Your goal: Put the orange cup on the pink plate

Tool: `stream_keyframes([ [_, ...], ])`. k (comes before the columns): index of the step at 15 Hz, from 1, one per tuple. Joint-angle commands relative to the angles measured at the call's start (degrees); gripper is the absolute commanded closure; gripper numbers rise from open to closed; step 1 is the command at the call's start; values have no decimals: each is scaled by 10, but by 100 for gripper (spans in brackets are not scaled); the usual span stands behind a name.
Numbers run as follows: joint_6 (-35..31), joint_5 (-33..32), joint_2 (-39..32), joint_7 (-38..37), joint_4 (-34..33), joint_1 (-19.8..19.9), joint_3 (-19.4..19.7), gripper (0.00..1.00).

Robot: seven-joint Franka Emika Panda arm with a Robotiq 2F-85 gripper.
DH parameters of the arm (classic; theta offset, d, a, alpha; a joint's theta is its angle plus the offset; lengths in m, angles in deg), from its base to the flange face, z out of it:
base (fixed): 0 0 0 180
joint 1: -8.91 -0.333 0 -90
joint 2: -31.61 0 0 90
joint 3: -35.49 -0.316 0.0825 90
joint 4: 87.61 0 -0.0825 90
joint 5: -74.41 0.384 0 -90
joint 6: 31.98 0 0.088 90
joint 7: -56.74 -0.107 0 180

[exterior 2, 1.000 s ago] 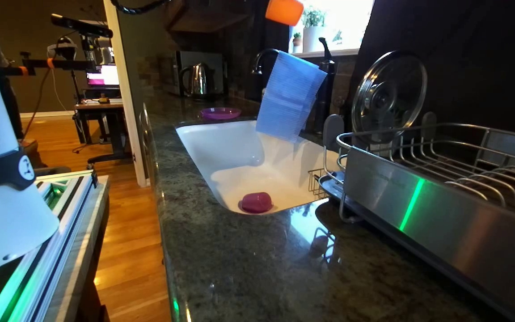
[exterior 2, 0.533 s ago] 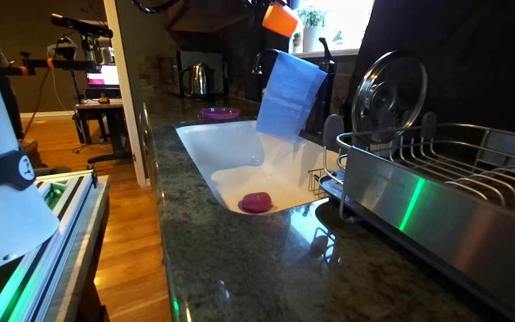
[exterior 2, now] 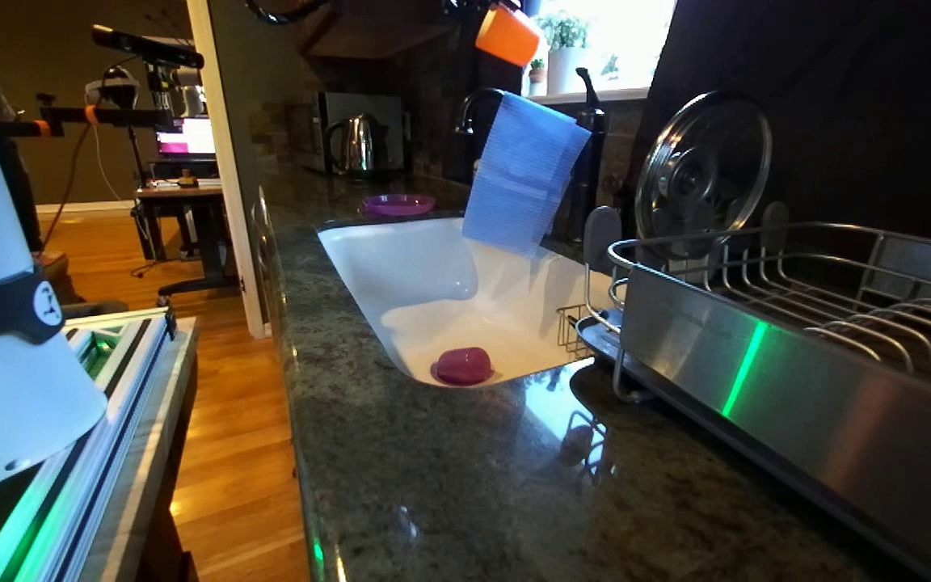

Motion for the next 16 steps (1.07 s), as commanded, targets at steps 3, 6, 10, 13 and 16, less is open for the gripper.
stream_keyframes([
  [3,-26,-7,-34,38,-67,-13,-10,99],
  [6,-74,22,-79,88,-131,-31,-16,99],
  [10,-180,147,-179,150,-212,-52,-15,99],
  [13,-249,268,-245,221,-236,-57,-31,99],
  [16,-284,386,-288,292,-212,-26,-109,99],
])
